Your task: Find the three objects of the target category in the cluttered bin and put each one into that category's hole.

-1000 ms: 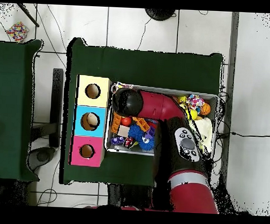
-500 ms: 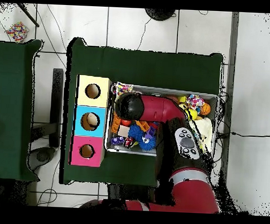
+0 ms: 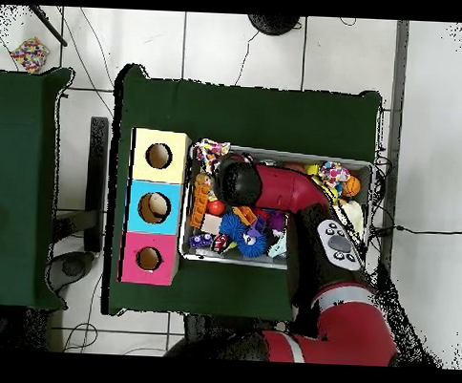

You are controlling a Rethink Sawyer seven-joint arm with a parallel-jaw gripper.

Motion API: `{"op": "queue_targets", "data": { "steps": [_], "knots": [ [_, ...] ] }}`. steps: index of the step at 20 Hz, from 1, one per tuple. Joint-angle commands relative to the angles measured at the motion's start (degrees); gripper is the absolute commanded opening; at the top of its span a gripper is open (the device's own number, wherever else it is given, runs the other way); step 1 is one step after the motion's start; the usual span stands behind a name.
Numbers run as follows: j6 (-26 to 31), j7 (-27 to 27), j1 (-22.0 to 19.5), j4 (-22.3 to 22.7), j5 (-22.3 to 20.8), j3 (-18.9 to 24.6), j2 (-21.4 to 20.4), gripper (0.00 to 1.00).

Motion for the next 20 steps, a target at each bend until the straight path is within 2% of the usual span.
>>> {"op": "queue_targets", "data": {
  "steps": [1,7,14,20],
  "knots": [
    [-3.79,7.65,-2.77,4.85,1.55,8.96,2.72,1.00],
    [-5.49,9.12,-5.62,6.47,2.99,13.40,4.42,1.00],
    [-6.80,9.63,-7.16,7.39,3.31,15.85,5.25,1.00],
    [-7.31,8.12,-7.74,6.67,1.86,17.17,5.62,1.00]
  ]
}}
